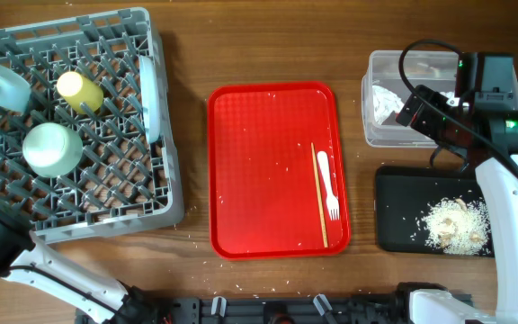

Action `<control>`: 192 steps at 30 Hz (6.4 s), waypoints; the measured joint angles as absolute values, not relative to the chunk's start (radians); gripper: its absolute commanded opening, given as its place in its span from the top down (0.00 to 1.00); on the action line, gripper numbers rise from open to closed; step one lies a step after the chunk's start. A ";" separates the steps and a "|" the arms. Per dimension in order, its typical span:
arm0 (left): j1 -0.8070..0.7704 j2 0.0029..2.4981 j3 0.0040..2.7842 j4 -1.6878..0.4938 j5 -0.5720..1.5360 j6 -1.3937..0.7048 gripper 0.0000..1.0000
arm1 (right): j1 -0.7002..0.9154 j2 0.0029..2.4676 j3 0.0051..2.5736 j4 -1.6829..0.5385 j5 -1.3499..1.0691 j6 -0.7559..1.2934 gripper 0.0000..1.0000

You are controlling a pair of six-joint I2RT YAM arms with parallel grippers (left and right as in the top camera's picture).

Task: Sort waste into correct bins and load items into the dishwasher rack
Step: 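Carry the light-blue bowl to the rack with the left gripper, then lower the bowl into the rack and release it, then move the left gripper to the chopsticks on the red tray, then grasp the chopsticks and drop them into the rack, then reach the left gripper to the white plastic fork and grasp it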

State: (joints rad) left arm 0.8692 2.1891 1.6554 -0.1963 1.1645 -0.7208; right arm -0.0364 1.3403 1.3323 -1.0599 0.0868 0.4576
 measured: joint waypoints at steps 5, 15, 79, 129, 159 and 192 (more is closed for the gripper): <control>0.881 2.194 1.655 -0.219 1.153 -0.702 0.56 | -0.036 1.340 1.332 -1.060 0.087 0.458 0.00; 1.048 2.194 1.656 -0.589 1.141 -0.569 0.92 | -0.036 1.340 1.332 -1.060 0.087 0.458 0.00; 0.544 1.757 1.657 -1.229 0.853 -0.297 0.51 | -0.036 1.340 1.332 -1.060 0.087 0.458 0.00; -0.989 2.209 1.654 -0.951 -0.050 -1.019 0.95 | -0.036 1.340 1.332 -1.060 0.087 0.458 0.00; 0.020 1.451 1.651 -1.173 -0.062 -0.119 0.96 | -0.036 1.340 1.332 -1.060 0.087 0.458 0.00; 0.083 1.466 1.652 -1.164 0.629 -0.181 0.48 | -0.036 1.340 1.332 -1.060 0.087 0.458 0.00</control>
State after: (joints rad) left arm 0.0826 1.4662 1.6524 -1.1637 0.6289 -0.1814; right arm -0.0364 1.3403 1.3323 -1.0599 0.0868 0.4576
